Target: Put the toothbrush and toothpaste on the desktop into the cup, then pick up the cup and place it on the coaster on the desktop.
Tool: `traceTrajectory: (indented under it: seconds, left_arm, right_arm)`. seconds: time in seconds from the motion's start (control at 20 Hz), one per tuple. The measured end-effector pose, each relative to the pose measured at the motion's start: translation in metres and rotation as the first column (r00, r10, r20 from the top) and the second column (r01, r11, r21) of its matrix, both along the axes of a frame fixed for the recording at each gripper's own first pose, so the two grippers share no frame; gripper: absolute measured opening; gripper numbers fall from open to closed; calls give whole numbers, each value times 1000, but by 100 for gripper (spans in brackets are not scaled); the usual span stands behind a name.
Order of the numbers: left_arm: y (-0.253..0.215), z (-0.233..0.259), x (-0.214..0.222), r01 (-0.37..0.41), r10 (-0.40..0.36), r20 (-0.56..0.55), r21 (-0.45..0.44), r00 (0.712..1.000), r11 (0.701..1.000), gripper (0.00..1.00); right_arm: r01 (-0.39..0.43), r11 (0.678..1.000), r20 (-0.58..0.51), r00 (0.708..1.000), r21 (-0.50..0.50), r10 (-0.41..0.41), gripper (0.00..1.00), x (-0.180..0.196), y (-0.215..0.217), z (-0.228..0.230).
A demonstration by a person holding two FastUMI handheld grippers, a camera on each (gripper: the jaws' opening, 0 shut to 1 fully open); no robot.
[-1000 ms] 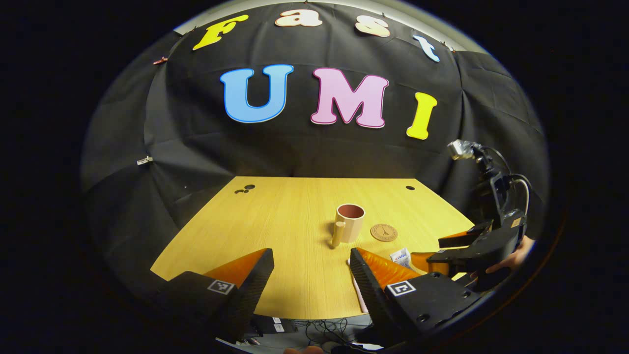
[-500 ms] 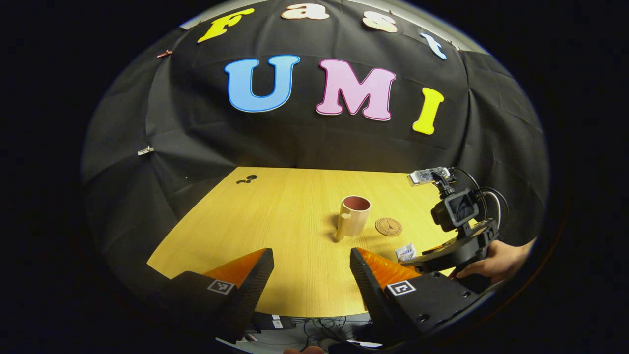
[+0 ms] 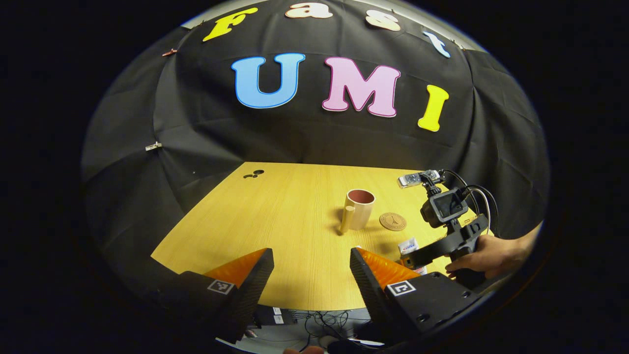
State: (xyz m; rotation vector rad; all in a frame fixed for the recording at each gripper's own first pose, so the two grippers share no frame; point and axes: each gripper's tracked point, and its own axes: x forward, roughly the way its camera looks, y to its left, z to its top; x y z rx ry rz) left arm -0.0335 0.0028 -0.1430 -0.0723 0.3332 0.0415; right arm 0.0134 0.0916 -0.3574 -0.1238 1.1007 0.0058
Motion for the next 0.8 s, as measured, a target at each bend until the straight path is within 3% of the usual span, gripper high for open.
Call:
traceTrajectory:
  seconds: [0.15, 0.35, 0.55, 0.8]
  left_arm:
    - [-6, -3, -2, 0, 0, -13, -7, 1000, 1000, 97]
    - [-26, -13, 11, 31, -33, -54, -31, 998, 999, 97]
    - [-51, -37, 29, 81, -89, -169, -52, 982, 995, 97]
    - [-83, -75, 56, 130, -147, -312, -76, 938, 989, 91]
  right_arm:
    - [24, 996, -71, 997, 84, -18, 34, -5, 1, -12]
    - [34, 981, -77, 997, 193, -19, 23, -9, -9, -12]
    - [14, 971, -35, 999, 238, -6, 23, -16, -32, -3]
    - [-13, 949, 13, 1000, 314, 9, 23, -28, -58, 22]
